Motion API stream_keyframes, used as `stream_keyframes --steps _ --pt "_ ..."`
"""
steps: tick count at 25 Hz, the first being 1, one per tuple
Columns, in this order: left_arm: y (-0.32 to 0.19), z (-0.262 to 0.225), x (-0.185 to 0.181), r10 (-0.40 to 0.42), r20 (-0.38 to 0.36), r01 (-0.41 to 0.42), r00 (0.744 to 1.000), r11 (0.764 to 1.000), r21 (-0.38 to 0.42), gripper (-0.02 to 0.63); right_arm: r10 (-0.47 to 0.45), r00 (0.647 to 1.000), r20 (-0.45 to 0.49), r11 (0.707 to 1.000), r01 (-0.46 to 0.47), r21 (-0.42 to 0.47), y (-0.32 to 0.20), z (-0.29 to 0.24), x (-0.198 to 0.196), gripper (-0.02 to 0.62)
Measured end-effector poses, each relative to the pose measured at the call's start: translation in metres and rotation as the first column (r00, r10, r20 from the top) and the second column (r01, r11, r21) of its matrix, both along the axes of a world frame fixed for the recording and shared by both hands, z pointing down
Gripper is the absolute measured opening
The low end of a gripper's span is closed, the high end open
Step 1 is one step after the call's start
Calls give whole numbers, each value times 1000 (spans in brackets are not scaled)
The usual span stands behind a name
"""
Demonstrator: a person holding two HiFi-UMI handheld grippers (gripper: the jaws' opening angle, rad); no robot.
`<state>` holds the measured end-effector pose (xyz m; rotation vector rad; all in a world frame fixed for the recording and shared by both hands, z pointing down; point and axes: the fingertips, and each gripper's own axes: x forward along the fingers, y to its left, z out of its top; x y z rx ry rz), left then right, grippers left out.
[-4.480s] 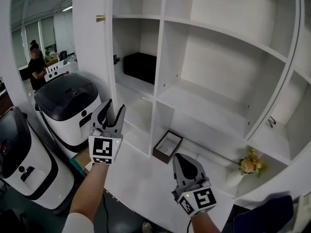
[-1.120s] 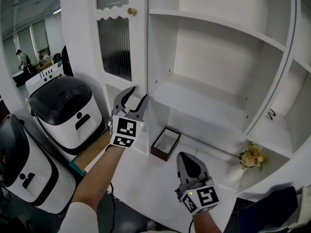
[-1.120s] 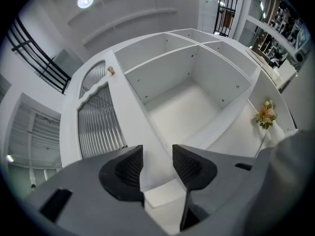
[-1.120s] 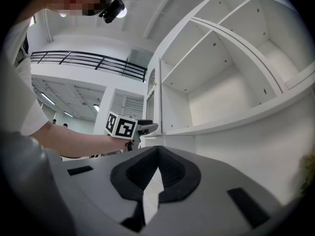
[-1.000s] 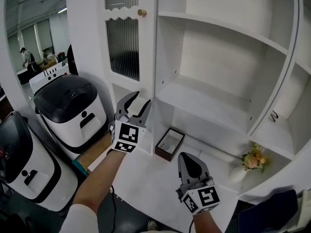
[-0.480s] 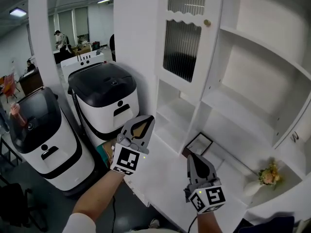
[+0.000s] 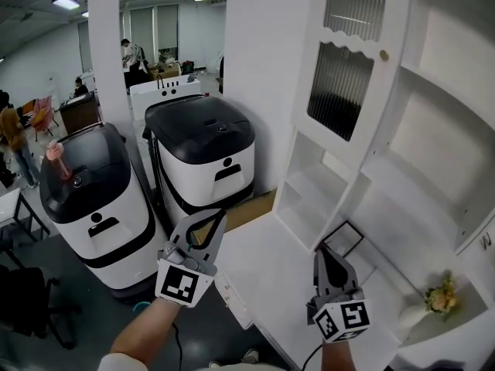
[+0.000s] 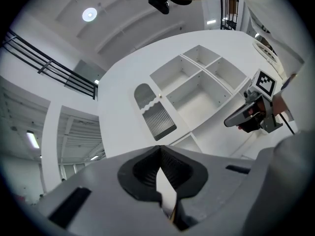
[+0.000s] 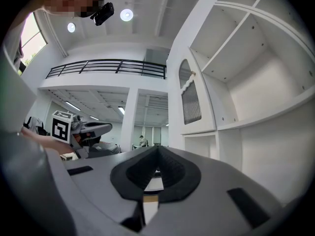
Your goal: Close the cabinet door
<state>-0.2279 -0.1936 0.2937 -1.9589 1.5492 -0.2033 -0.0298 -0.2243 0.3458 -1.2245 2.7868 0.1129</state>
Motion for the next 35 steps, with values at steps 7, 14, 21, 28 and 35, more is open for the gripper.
stream_keyframes --steps 7,14,21,28,35 --pt "52 26 -42 -105 16 106 994 994 -38 5 19 999 -35 1000 -19 -15 10 13 0 -2" --pt "97 39 -65 -173 -177 159 969 983 -89 5 96 994 -42 994 -98 -56 19 30 25 -2" --pt "119 43 -76 -206 -185 193 961 977 -86 5 140 989 -55 988 -143 -58 24 32 39 -2" --pt "115 41 -70 -186 -201 173 962 982 -80 5 146 988 -47 988 -148 -43 25 26 39 -3" --pt "115 44 -68 -187 -195 173 963 981 -90 5 149 989 -11 988 -150 -37 27 20 43 -3"
